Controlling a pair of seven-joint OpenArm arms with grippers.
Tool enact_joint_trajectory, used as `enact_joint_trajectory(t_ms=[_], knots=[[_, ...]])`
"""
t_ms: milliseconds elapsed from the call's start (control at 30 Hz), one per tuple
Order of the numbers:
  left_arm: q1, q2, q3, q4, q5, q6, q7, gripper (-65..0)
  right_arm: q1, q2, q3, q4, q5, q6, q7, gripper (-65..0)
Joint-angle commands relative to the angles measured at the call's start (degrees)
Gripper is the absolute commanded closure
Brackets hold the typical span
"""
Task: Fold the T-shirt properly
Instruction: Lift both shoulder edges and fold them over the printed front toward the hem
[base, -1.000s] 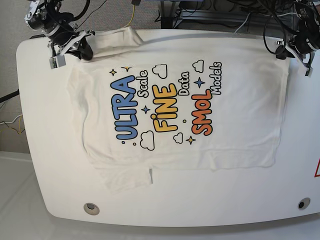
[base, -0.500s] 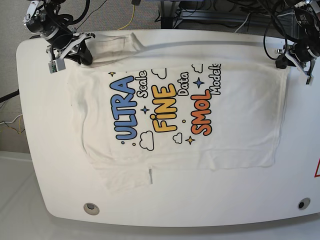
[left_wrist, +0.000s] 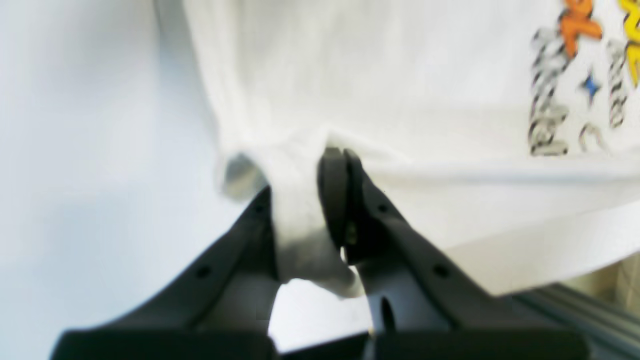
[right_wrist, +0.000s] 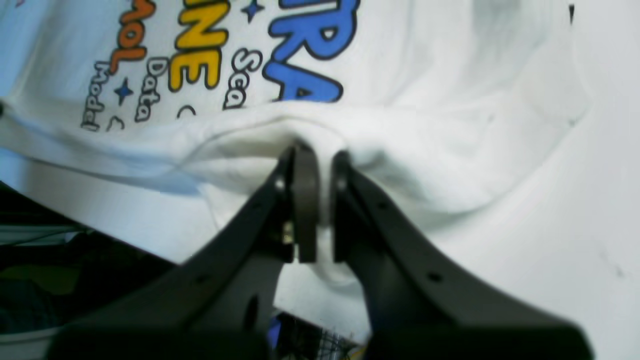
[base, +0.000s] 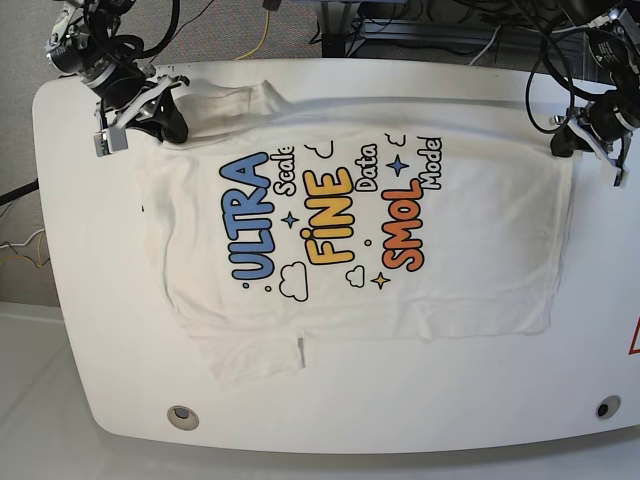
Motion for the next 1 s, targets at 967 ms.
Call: enact_joint_trajectory(t_ms=[967], knots=[[-9.9,-1.1,0.1,0.4,-0.4,-0.1,-0.8,-2.6,9.4,2.2,0.2,-2.0,0.9,0.4,1.3,0.0]])
